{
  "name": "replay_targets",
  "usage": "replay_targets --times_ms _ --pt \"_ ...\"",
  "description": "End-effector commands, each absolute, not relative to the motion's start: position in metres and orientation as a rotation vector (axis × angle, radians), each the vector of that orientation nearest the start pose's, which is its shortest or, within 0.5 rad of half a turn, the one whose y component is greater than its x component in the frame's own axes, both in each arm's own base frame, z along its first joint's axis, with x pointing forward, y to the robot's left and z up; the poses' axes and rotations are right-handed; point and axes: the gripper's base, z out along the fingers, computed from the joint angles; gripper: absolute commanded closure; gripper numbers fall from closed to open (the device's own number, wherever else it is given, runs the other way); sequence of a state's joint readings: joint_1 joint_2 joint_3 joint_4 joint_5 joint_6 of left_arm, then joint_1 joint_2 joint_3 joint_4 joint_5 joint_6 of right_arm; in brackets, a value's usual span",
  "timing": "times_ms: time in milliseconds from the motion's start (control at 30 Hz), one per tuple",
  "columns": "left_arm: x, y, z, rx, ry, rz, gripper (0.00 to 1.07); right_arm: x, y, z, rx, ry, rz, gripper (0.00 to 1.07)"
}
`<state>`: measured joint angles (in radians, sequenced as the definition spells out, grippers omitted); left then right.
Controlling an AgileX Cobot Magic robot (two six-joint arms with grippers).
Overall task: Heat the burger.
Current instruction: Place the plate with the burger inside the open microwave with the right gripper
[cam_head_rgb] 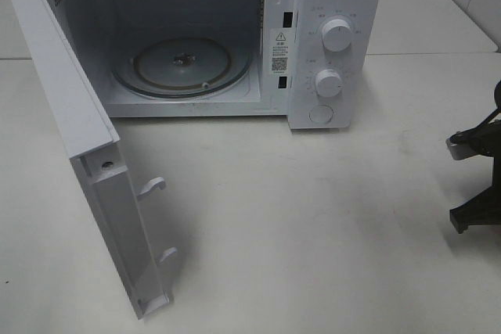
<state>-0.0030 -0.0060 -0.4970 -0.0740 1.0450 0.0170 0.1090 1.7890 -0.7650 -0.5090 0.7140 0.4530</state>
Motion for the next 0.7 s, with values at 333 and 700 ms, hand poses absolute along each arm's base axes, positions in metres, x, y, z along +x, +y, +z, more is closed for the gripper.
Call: replay_targets --times_ms 333,700 --pt "-0.008 -0.006 0.278 0.022 1.993 -0.083 0.09 0.262 0.010 0.123 -0.185 3.032 -0.709 1.07" --pt "-0.008 -0.006 0.278 0.022 1.993 -0.083 0.09 0.255 0.019 0.152 -0.232 2.961 -0.761 1.07"
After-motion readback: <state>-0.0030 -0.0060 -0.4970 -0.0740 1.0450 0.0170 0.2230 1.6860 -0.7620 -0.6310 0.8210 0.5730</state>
